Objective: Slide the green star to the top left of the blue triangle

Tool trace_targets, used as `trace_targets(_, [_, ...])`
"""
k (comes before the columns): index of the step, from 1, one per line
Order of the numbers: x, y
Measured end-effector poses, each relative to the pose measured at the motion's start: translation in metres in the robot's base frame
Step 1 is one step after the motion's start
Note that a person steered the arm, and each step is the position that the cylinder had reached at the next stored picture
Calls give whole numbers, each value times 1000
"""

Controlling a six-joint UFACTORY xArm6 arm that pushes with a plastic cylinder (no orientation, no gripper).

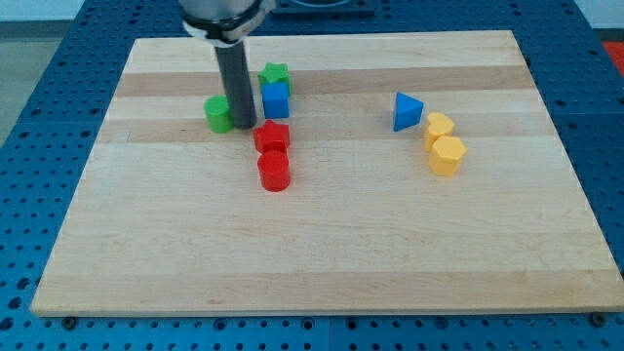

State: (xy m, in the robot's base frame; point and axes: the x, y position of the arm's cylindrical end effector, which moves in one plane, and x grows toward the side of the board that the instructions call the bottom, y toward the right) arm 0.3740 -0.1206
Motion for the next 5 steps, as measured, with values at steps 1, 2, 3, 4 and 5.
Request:
trace_targets(1, [-2, -24])
trace_targets(2, [-7, -33])
trace_targets(3, [-63, -33])
trace_targets(4, [-140, -23])
trace_targets(5, [-164, -5])
